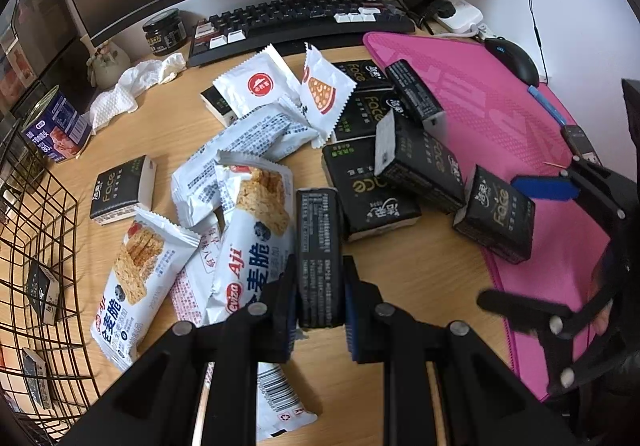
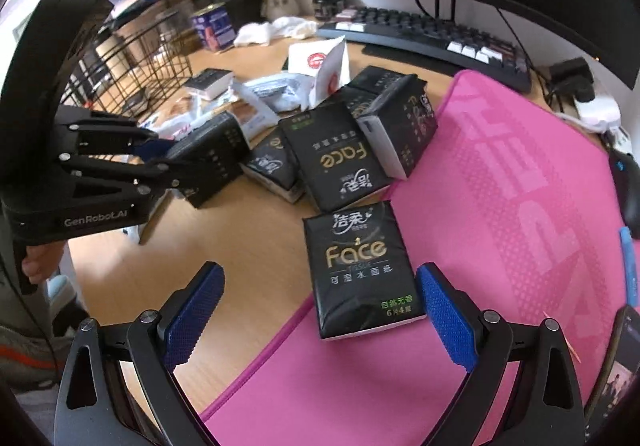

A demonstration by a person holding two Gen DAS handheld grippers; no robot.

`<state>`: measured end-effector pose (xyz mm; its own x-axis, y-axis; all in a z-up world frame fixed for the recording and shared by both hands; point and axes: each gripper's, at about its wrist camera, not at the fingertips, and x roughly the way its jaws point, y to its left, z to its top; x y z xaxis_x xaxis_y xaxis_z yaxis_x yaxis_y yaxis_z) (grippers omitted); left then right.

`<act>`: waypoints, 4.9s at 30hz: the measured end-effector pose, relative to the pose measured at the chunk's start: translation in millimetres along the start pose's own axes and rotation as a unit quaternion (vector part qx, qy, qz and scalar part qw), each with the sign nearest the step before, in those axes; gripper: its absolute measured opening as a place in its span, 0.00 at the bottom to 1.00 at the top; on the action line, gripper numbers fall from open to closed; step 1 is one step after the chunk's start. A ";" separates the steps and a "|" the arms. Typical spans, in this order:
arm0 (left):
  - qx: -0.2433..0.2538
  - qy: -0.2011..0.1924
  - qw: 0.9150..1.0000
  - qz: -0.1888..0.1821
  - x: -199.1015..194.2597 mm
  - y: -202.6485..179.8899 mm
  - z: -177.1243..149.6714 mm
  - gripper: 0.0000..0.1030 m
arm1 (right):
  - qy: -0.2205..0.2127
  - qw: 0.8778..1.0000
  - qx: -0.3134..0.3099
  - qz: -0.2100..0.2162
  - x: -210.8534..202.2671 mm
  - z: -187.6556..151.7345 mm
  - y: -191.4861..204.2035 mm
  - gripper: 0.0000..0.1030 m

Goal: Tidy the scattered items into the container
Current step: 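Grasp a black tissue pack with the left tool while the right tool grasps a Face pack, then carry both packs over the wire basket and open both tools, then move both tools back from the basket to the desk items, then grasp a white Aji biscuit bar with the left tool while the right tool grasps a Face pack, then carry the biscuit bar and tissue pack over the basket and open both tools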

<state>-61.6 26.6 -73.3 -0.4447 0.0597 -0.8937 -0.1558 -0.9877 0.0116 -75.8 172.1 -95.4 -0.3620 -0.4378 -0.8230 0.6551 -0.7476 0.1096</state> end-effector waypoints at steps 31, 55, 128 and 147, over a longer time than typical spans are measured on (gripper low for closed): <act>-0.142 -0.155 0.971 0.117 -186.1 156.6 -44.5 0.19 | -0.100 0.979 -0.144 0.102 -53.6 143.3 199.0 0.46; -0.236 -0.137 0.943 0.188 -173.9 260.8 -94.6 0.73 | -0.057 0.964 -0.188 0.177 34.7 197.0 301.2 0.64; -0.008 0.005 1.000 0.028 10.7 41.0 7.7 0.37 | 0.018 0.999 -0.011 0.045 37.5 55.1 28.8 0.47; -0.053 -0.107 0.991 0.061 -114.9 85.1 -9.9 0.37 | -0.048 0.995 -0.071 0.059 -25.0 104.3 100.7 0.46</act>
<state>-14.9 -65.7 26.0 -0.6332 -0.0431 -0.7728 -0.0010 -0.9984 0.0565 -69.9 55.7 -5.7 -0.3338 -0.5695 -0.7511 0.7812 -0.6131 0.1177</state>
